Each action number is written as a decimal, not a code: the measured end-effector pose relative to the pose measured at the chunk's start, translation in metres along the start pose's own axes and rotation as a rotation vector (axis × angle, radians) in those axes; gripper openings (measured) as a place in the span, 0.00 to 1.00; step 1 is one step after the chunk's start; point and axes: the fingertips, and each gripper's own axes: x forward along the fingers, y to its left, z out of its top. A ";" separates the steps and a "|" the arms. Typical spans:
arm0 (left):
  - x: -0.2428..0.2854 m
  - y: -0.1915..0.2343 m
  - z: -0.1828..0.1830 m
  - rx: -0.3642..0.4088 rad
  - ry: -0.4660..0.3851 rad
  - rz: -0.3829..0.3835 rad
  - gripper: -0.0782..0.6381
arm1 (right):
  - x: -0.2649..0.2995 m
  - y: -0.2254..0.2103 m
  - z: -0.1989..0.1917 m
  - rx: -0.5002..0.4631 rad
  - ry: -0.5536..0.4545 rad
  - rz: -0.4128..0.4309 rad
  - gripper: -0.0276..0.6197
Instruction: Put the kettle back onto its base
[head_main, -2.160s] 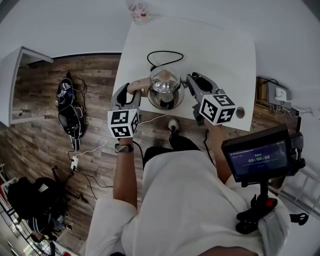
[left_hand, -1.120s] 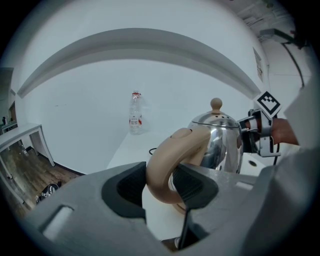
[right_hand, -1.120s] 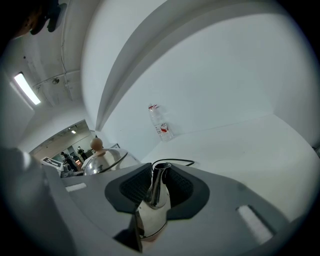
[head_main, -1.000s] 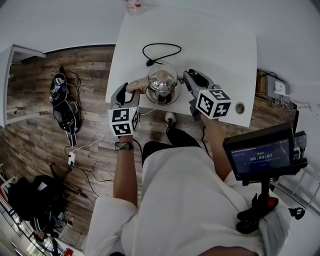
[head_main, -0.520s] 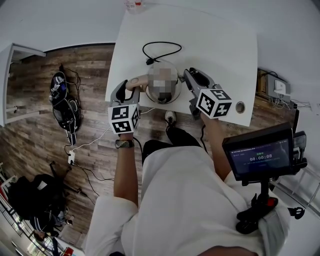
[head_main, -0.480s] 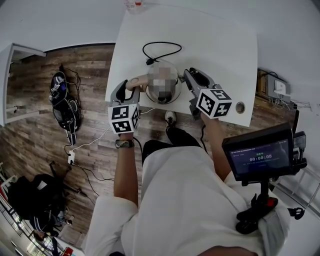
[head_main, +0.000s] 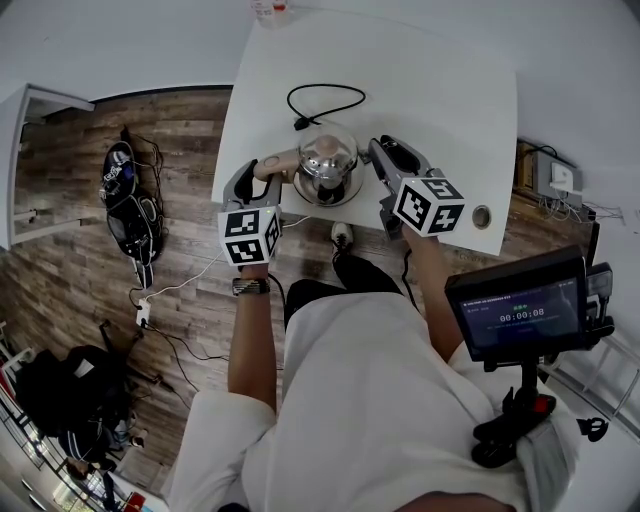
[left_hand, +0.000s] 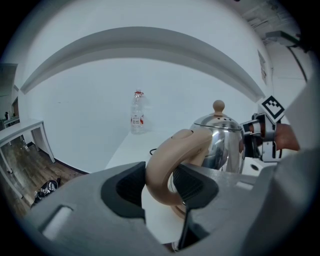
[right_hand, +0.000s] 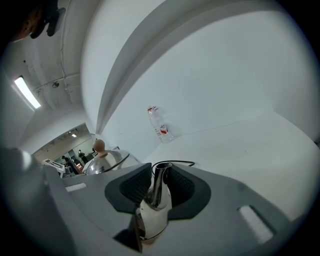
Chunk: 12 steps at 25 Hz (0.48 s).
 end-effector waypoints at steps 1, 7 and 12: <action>0.000 0.000 0.000 0.002 0.001 -0.001 0.36 | 0.000 0.000 0.000 0.000 0.000 0.001 0.18; -0.001 -0.001 -0.006 0.008 0.010 -0.010 0.36 | -0.003 0.001 -0.005 -0.003 0.005 0.006 0.18; -0.002 0.001 -0.011 -0.008 0.014 -0.002 0.36 | -0.005 0.005 -0.006 -0.010 -0.002 0.009 0.18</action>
